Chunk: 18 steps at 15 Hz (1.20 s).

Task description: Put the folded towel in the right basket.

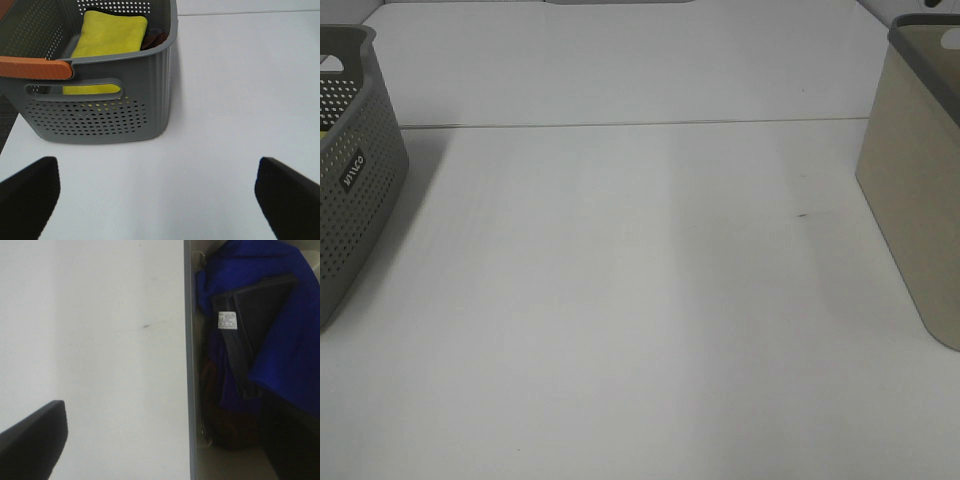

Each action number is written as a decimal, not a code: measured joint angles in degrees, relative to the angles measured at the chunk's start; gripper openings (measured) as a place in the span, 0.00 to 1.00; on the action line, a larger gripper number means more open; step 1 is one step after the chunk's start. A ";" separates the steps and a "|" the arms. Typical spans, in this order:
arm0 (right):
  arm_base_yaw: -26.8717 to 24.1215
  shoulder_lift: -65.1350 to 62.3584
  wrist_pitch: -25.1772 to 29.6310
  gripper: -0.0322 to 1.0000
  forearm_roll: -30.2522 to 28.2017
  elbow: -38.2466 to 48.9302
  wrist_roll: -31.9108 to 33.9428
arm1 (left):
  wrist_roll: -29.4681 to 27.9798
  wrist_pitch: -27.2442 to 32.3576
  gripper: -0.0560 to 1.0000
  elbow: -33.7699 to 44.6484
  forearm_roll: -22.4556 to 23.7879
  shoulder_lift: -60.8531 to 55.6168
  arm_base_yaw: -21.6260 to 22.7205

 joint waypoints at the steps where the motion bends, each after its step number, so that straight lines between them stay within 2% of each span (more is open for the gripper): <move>1: 0.00 -2.35 -0.46 0.97 0.00 2.01 0.00 | 0.00 0.00 0.99 0.00 0.00 0.00 0.00; 5: 0.00 -26.59 -6.19 0.97 -0.17 22.80 -1.72 | 0.00 0.00 0.99 0.00 0.00 0.00 0.00; 6: 0.00 -38.56 -7.51 0.97 -0.17 33.98 -3.90 | 0.00 0.00 0.99 0.00 0.00 0.00 0.00; 9: 0.00 -57.70 -9.17 0.97 -0.17 47.50 -4.93 | 0.00 0.00 0.99 0.00 0.00 0.00 0.00; 15: 0.00 -84.51 -9.80 0.97 -0.17 60.96 -7.05 | 0.00 0.00 0.99 0.00 0.00 0.00 0.00; 18: 0.00 -86.34 -9.51 0.97 -0.17 62.91 -7.05 | 0.00 0.00 0.99 0.00 -0.06 0.00 0.00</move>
